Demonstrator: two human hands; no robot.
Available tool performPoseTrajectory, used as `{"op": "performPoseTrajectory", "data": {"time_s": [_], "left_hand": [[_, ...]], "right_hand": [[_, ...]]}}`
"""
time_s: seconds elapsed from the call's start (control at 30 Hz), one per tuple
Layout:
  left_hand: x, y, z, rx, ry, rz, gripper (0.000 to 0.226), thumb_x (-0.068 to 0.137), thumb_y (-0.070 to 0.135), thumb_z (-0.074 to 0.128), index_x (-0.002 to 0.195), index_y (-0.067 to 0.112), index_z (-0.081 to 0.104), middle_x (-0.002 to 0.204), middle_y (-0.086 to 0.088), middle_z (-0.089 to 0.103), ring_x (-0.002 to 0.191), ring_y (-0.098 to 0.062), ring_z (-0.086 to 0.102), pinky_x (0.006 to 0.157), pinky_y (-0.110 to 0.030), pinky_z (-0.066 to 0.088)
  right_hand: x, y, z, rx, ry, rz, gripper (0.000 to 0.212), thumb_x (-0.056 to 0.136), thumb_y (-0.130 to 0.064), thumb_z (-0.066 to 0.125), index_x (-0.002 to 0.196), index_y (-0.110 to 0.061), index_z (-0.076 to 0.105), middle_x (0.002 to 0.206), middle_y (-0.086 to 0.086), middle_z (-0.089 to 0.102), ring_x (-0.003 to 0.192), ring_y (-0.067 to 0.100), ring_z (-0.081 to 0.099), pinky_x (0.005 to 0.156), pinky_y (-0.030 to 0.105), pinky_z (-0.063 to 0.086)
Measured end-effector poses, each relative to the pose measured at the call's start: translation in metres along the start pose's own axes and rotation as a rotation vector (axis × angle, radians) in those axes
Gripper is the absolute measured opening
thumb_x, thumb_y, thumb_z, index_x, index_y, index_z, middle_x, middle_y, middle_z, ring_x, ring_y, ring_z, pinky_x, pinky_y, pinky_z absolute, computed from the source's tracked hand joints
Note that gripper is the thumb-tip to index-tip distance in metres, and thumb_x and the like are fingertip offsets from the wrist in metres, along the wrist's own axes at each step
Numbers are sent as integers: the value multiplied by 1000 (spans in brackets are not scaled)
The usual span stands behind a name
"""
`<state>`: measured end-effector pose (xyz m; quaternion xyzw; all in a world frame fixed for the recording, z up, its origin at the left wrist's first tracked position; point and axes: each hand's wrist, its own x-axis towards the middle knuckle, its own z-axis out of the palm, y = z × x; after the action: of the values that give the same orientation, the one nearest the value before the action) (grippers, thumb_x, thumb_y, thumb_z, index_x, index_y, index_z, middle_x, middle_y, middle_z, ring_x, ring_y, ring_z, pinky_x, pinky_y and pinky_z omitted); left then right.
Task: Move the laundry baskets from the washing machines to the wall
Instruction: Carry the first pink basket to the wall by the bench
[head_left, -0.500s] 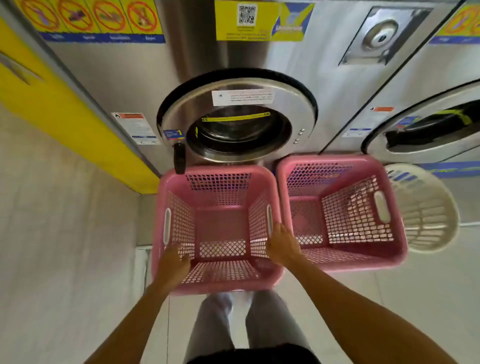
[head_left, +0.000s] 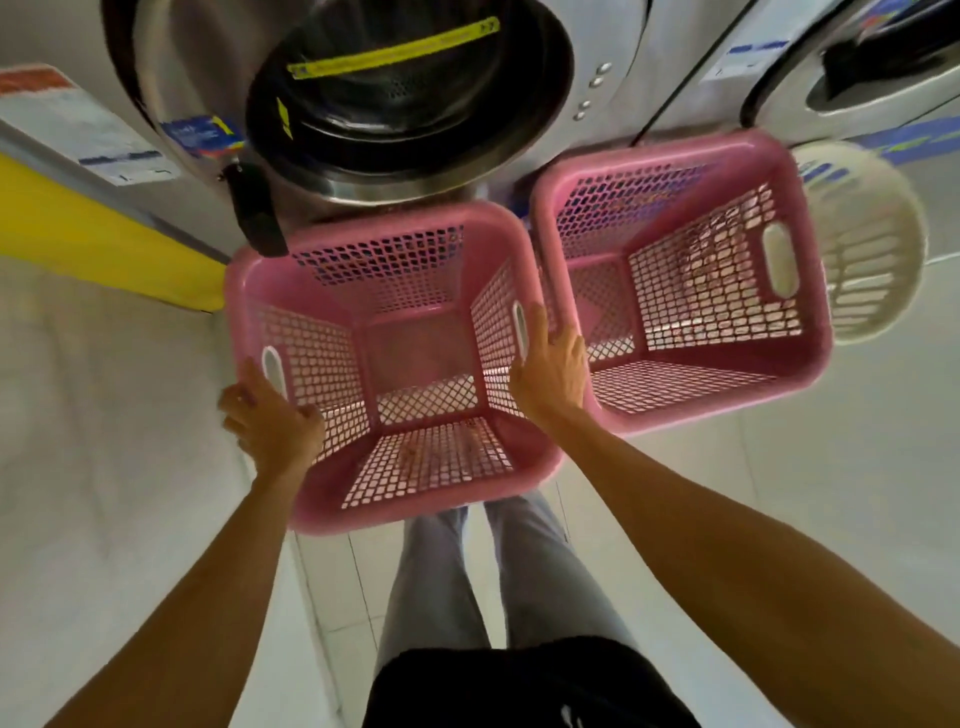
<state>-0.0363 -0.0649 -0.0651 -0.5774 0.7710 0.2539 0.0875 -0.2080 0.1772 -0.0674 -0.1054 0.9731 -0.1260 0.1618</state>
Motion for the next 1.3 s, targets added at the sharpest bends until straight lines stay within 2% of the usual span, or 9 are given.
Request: {"op": "performPoseTrajectory", "data": {"time_s": [0.1, 0.37, 0.47, 0.6, 0.73, 0.8, 1.0, 1.2, 1.3], "left_hand": [[8, 0, 0, -59, -45, -152, 95, 81, 8, 67, 151, 37, 9, 139, -23, 36, 119, -47, 48, 96, -61, 45], [15, -24, -3, -41, -59, -29, 99, 85, 12, 67, 149, 45, 0, 124, -25, 45, 99, -48, 60, 74, -60, 57], [15, -27, -8, -53, -127, -40, 104, 85, 4, 64, 151, 47, -5, 122, -26, 46, 93, -45, 62, 69, -53, 59], [6, -30, -27, -71, -205, -58, 106, 86, -5, 58, 152, 46, -7, 108, -23, 52, 60, -25, 57, 40, -29, 46], [-26, -42, -38, -50, -209, -43, 102, 87, 0, 62, 155, 39, -4, 143, -20, 47, 95, -42, 65, 64, -32, 49], [-48, -58, -38, -103, -207, -150, 103, 87, 3, 62, 152, 47, -5, 141, -27, 47, 110, -48, 58, 76, -38, 46], [-126, -110, -19, -207, -9, -225, 88, 91, 5, 58, 158, 26, 5, 132, -22, 59, 61, -31, 62, 46, -25, 43], [-175, -131, -30, -279, 64, -353, 89, 93, 5, 52, 157, 30, -4, 146, -18, 48, 60, -19, 60, 50, -19, 44], [-205, -141, -36, -383, 127, -462, 94, 90, 3, 52, 155, 39, -6, 151, -14, 44, 93, -38, 68, 76, -34, 57]], "right_hand": [[1, 6, 4, -48, 13, -74, 86, 84, 4, 55, 160, -19, 21, 122, 24, 44, 94, 33, 52, 78, 41, 56], [6, -2, 20, -157, -52, -72, 94, 83, 8, 59, 162, -8, 10, 116, 28, 51, 93, 40, 56, 84, 51, 54], [19, 4, 7, -136, -157, -83, 106, 84, 8, 60, 162, -21, -6, 111, 26, 51, 90, 35, 56, 83, 47, 56], [18, 3, -10, -84, -211, -107, 114, 80, 9, 64, 161, -28, -6, 103, 20, 47, 80, 30, 50, 75, 49, 58], [3, 1, -22, -48, -188, -148, 112, 77, 11, 57, 158, -36, -3, 101, 18, 45, 81, 36, 53, 67, 53, 58], [-4, -2, -29, -64, -216, -193, 107, 77, 10, 54, 158, -34, 0, 105, 22, 47, 85, 38, 53, 72, 53, 57], [-23, -10, -43, -148, -271, -410, 99, 88, 4, 55, 161, -28, -4, 118, 26, 47, 83, 34, 54, 76, 50, 57], [-26, -58, -52, -150, -332, -644, 105, 86, 6, 60, 161, -31, -4, 118, 25, 41, 87, 40, 57, 74, 52, 57], [-38, -81, -53, -169, -335, -737, 101, 87, 1, 58, 160, -35, -2, 127, 27, 38, 99, 46, 56, 83, 54, 52]]}}
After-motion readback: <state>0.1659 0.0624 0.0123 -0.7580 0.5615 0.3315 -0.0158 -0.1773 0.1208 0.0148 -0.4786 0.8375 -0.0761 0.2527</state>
